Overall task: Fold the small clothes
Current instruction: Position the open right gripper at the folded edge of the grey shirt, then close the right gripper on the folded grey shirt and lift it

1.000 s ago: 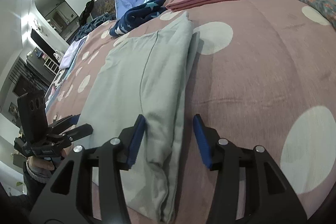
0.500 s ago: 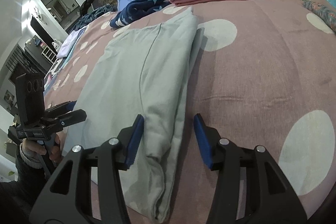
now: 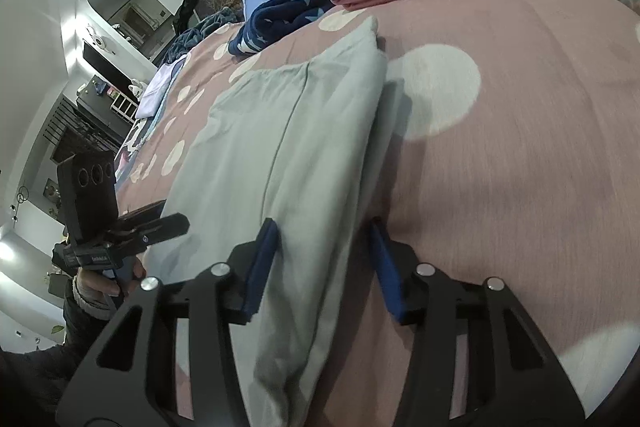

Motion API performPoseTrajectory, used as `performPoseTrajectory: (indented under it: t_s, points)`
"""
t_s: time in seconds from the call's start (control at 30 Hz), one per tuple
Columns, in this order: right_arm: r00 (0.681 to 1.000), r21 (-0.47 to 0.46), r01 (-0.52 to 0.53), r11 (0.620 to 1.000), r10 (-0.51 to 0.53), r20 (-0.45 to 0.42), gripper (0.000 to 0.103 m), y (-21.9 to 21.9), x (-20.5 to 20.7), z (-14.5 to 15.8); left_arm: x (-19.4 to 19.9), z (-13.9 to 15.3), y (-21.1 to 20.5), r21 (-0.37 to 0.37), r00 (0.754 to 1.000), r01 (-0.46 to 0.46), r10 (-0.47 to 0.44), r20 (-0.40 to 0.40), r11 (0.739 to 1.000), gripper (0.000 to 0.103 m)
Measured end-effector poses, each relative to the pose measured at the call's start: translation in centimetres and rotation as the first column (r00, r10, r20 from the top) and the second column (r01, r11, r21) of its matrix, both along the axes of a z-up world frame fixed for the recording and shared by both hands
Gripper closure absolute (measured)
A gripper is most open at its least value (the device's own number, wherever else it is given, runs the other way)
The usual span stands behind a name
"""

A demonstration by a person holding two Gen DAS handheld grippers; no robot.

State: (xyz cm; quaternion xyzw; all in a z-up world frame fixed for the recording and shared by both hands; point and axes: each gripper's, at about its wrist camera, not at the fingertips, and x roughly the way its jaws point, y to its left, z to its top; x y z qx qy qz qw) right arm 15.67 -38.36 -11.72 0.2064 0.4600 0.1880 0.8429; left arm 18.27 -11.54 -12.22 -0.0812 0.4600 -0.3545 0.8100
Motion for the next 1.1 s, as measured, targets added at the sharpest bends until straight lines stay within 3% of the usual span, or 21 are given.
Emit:
performPoseTrajectory:
  t_s: [0.2,0.53,0.77,0.9,0.97,1.1]
  points:
    - [1.000,0.021,0.000,1.000,0.000,0.016,0.055,-0.1,2.6,-0.2,1.5,-0.3,-1.2,-0.002,0.999,0.034,-0.034,0.008,0.999,0.022]
    - [1.000,-0.012,-0.020,1.000,0.020,0.007,0.059,0.0,0.0,0.5,-0.5,0.1,-1.0,0.038,0.998,0.057,-0.058,0.029,0.998,0.022]
    - [1.000,-0.017,-0.016,1.000,0.016,0.009,0.058,0.5,2.6,0.2,0.9,-0.1,-2.3,0.071,0.996,0.082,-0.084,0.031,0.994,0.022]
    - [1.000,0.001,-0.016,1.000,0.016,0.013,0.077,0.9,4.2,-0.4,1.5,0.0,-3.2,0.098,0.994,0.091,-0.096,0.049,0.991,0.022]
    - [1.000,-0.001,-0.015,1.000,0.015,0.027,0.083,1.2,4.0,-0.1,1.3,0.3,-3.4,0.128,0.993,0.080,-0.090,0.078,0.989,0.031]
    - [0.988,-0.159,0.016,0.987,0.009,0.156,0.089,3.5,1.6,3.0,0.6,1.7,-2.9,0.135,0.988,0.050,-0.068,0.138,0.990,0.067]
